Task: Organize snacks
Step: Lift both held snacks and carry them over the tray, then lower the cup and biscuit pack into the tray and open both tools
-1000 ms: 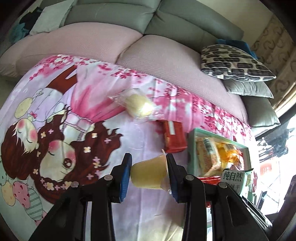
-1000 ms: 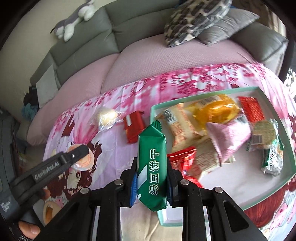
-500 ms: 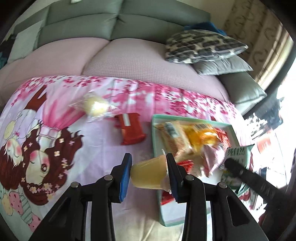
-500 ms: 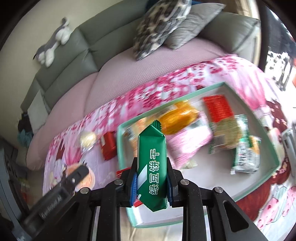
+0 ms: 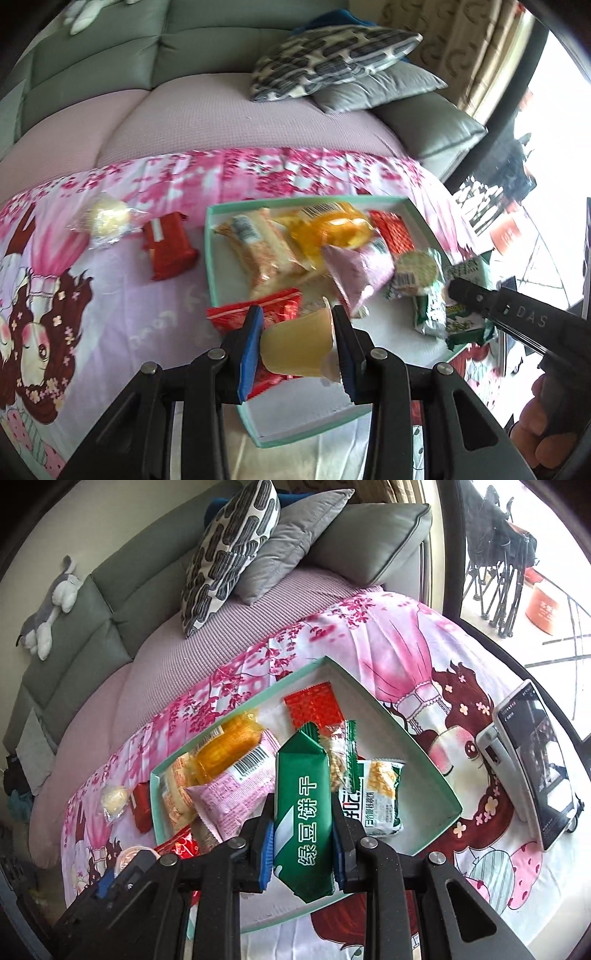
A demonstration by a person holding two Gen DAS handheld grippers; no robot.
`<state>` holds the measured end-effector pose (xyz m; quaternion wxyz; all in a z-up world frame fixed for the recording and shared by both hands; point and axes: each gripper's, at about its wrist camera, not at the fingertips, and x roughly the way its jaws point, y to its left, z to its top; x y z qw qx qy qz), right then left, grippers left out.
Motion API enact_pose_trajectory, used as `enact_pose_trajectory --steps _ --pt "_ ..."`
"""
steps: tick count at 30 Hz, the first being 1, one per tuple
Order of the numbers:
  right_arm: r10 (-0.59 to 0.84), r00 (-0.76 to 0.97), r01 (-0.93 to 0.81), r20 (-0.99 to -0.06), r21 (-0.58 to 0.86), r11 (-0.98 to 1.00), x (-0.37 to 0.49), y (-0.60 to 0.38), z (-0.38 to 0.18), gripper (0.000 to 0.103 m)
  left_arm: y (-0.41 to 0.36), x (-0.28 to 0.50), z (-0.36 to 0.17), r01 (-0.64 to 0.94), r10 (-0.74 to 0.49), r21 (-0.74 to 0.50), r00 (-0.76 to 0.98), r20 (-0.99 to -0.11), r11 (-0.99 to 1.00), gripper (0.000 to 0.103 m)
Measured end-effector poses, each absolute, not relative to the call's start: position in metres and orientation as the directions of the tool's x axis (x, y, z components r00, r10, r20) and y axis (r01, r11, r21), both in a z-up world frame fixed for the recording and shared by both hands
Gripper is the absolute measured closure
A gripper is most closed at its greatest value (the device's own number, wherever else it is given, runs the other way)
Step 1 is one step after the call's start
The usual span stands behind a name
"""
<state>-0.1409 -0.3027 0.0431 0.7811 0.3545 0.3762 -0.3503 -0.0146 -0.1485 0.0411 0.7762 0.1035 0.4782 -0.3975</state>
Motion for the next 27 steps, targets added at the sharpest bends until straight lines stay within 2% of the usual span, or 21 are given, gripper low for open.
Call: enact_pose_trajectory --steps 12,25,27 --pt "-0.215 0.414 0.787 -0.884 0.229 0.573 -0.121 -0.293 0.02 0.076 -0.165 -0.025 0.023 0.746 -0.49 -0.184 0.211 -0.846 0.64 0.064" --pt "-0.22 0.394 0.785 -0.893 0.202 0.586 -0.116 -0.29 0.019 0.076 -0.167 -0.027 0.024 0.757 -0.487 -0.171 0.215 -0.847 0.631 0.064" --pt "-0.22 0.394 0.787 -0.892 0.204 0.582 -0.117 -0.291 0.019 0.076 -0.168 -0.028 0.025 0.759 -0.493 -0.18 0.207 -0.845 0.626 0.056"
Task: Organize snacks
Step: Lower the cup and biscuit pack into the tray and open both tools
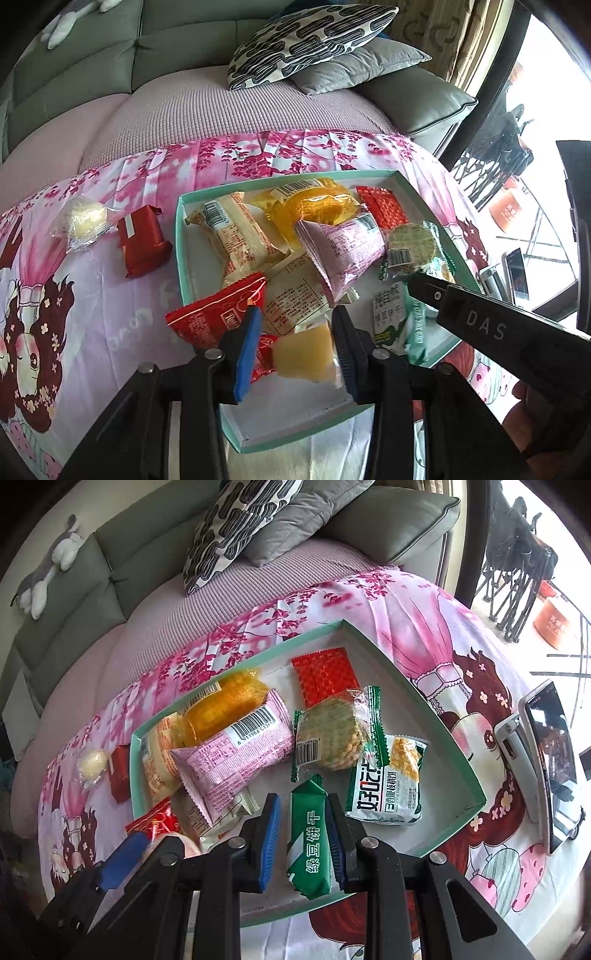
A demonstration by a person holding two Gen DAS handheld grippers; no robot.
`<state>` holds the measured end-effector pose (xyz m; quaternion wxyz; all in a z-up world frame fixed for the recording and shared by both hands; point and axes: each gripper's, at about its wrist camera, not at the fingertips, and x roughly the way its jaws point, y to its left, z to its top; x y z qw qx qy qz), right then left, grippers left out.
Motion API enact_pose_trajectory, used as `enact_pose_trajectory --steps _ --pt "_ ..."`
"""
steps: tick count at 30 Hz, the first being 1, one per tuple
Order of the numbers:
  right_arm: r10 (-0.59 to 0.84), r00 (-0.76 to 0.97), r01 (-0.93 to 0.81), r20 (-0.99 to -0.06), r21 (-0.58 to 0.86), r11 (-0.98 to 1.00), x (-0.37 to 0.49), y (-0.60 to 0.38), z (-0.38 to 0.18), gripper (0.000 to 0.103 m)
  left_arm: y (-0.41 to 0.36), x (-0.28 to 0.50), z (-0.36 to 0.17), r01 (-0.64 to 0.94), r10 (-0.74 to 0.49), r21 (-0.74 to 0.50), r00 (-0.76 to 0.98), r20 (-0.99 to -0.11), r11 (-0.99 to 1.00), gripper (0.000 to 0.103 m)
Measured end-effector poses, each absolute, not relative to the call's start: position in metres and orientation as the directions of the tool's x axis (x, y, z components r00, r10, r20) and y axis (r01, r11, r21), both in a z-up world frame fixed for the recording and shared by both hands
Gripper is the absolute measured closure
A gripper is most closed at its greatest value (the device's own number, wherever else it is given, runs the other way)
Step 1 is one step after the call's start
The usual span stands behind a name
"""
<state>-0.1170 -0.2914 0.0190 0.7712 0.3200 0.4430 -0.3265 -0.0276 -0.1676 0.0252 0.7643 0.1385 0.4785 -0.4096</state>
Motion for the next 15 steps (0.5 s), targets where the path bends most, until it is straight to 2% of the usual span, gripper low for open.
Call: enact_pose_trajectory --steps 2,7,12,15 --pt "-0.224 0.394 0.791 -0.892 0.205 0.576 -0.118 -0.293 0.02 0.076 -0.167 -0.028 0.026 0.759 -0.491 -0.173 0.215 -0.844 0.628 0.052" --pt "-0.232 0.393 0.8 -0.89 0.206 0.563 -0.121 -0.295 0.021 0.076 -0.163 -0.024 0.032 0.744 -0.499 -0.183 0.225 -0.837 0.642 0.05" --pt "-0.234 0.396 0.801 -0.888 0.209 0.561 -0.122 -0.295 0.022 0.076 -0.15 -0.009 0.037 0.685 -0.477 -0.188 0.258 -0.84 0.704 0.043" --pt "-0.233 0.394 0.801 -0.889 0.207 0.561 -0.121 -0.294 0.022 0.069 -0.137 0.007 0.033 0.605 -0.432 -0.189 0.285 -0.855 0.773 0.041"
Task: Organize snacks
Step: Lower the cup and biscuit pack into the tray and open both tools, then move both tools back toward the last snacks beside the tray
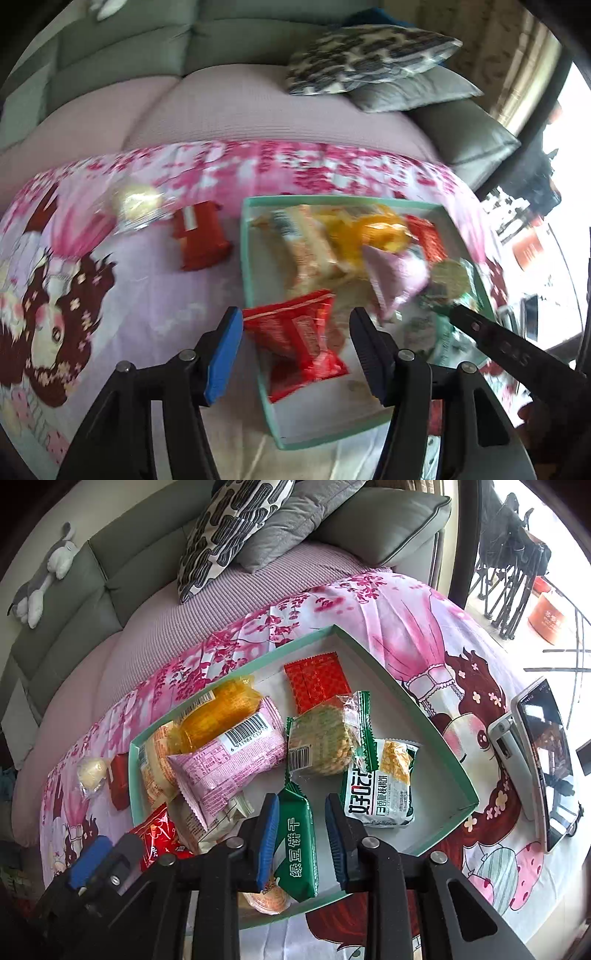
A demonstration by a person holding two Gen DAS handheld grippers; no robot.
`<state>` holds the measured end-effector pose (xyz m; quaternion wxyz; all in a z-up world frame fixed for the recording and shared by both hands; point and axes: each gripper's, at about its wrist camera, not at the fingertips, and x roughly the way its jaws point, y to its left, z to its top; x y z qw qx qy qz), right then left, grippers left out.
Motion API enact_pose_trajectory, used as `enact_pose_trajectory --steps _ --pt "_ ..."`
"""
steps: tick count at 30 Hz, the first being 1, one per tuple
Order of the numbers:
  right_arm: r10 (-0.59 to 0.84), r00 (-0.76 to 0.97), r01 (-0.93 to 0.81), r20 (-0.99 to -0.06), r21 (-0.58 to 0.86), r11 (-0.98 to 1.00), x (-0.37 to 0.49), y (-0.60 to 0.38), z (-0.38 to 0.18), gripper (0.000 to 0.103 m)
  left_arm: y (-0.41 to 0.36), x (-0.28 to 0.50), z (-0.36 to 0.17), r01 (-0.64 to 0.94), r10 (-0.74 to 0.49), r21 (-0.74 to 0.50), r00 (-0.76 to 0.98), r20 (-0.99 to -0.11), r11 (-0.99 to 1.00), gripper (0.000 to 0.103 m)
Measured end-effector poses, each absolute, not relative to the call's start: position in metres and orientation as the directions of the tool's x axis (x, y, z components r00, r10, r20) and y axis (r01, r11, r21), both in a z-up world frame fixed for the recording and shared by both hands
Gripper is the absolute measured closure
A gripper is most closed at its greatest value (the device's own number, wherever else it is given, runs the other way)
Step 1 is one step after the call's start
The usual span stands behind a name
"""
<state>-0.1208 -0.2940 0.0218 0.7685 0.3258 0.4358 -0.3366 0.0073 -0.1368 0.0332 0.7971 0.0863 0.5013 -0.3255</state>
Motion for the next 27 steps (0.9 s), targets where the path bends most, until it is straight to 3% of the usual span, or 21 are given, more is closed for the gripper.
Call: enact_pose_trajectory --steps 3,6,15,17,21,24,27 --pt "-0.232 0.395 0.794 -0.889 0.203 0.574 -0.117 -0.29 0.022 0.052 -0.122 0.025 0.029 0.527 -0.384 -0.18 0.307 -0.871 0.831 0.036" --pt "-0.229 0.405 0.773 -0.885 0.198 0.603 -0.109 -0.282 0.024 0.042 -0.111 0.035 0.026 0.471 -0.339 -0.16 0.323 -0.884 0.867 0.032" --pt "-0.226 0.398 0.733 -0.889 0.16 0.661 -0.093 -0.267 0.024 0.036 -0.097 0.043 0.022 0.412 -0.305 -0.156 0.326 -0.895 0.898 0.029" --pt "-0.225 0.4 0.729 -0.888 0.16 0.666 -0.092 -0.266 0.023 0.034 -0.099 0.044 0.021 0.408 -0.297 -0.148 0.331 -0.895 0.901 0.021" --pt "-0.239 0.42 0.72 -0.875 0.161 0.675 -0.092 -0.265 0.026 0.016 -0.099 0.047 0.019 0.39 -0.269 -0.117 0.363 -0.892 0.913 0.006" --pt "-0.251 0.447 0.71 -0.858 0.17 0.684 -0.092 -0.264 0.03 0.0 -0.094 0.05 0.016 0.36 -0.248 -0.108 0.37 -0.895 0.927 0.002" --pt "-0.255 0.456 0.705 -0.853 0.171 0.688 -0.091 -0.264 0.032 0.0 -0.089 0.053 0.015 0.334 -0.24 -0.111 0.375 -0.896 0.936 0.002"
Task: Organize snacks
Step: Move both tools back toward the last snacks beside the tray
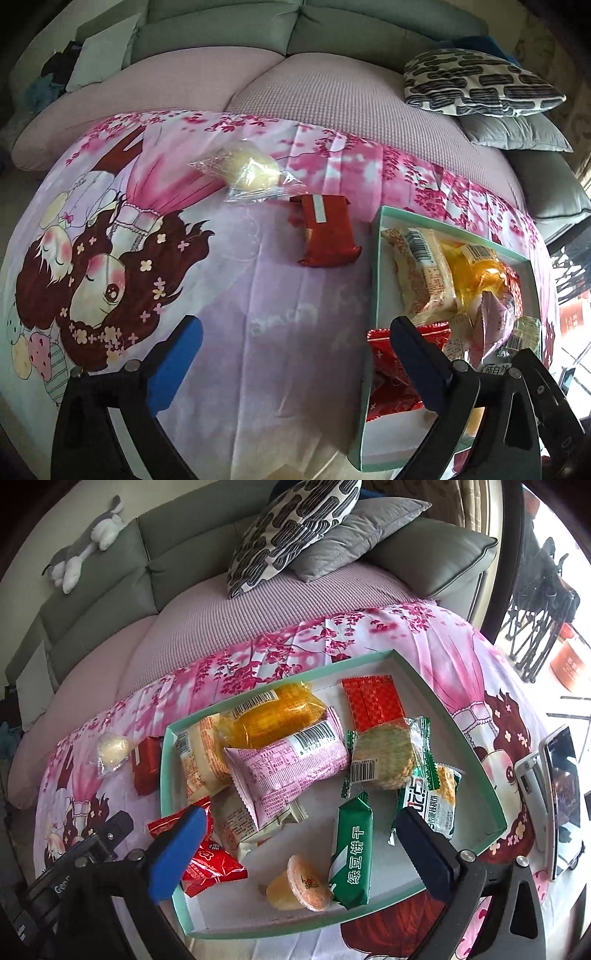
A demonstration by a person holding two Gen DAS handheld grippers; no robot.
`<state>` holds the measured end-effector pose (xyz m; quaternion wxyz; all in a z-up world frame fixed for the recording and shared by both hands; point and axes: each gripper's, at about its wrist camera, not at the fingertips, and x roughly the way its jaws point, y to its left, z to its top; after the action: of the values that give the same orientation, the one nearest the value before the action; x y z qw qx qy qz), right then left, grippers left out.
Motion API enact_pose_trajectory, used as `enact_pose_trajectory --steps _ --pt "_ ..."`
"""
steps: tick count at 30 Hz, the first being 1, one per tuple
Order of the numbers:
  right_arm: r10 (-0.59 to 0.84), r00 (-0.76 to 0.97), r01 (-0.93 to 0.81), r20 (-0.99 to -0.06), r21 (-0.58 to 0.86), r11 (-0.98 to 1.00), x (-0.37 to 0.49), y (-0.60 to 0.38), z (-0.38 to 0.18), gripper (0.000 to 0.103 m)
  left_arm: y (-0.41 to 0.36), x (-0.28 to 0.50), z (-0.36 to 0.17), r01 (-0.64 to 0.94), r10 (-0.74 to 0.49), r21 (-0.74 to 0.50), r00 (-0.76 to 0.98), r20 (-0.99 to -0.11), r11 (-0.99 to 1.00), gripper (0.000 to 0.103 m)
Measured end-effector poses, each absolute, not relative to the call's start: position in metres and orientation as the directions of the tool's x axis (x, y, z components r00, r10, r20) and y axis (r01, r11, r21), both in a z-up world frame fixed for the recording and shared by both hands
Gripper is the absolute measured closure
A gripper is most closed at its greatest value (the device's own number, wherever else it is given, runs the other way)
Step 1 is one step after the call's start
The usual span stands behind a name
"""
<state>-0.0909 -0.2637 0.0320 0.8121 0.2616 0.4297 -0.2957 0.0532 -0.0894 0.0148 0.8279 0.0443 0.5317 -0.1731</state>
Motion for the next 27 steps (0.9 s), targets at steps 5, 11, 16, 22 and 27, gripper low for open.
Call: enact_pose_trajectory --steps 5,11,16,22,27 --pt "-0.264 0.449 0.702 -0.854 0.154 0.695 -0.09 -0.264 0.032 0.0 -0.086 0.056 0.018 0.331 -0.248 -0.121 0.374 -0.894 0.936 0.002" --pt "-0.334 0.433 0.72 -0.837 0.098 0.687 -0.092 -0.26 0.041 0.0 -0.087 0.054 0.028 0.333 -0.184 -0.032 0.435 -0.881 0.942 0.002" --pt "-0.337 0.448 0.717 -0.828 0.108 0.689 -0.092 -0.258 0.044 0.0 -0.083 0.057 0.033 0.3 -0.108 0.046 0.478 -0.872 0.953 0.002" --pt "-0.336 0.46 0.695 -0.822 0.097 0.713 -0.084 -0.247 0.048 0.0 -0.071 0.067 0.036 0.268 -0.064 0.077 0.483 -0.874 0.96 0.002" --pt "-0.35 0.481 0.657 -0.804 0.066 0.751 -0.072 -0.225 0.057 0.0 -0.056 0.081 0.037 0.247 -0.033 0.095 0.471 -0.882 0.964 0.002"
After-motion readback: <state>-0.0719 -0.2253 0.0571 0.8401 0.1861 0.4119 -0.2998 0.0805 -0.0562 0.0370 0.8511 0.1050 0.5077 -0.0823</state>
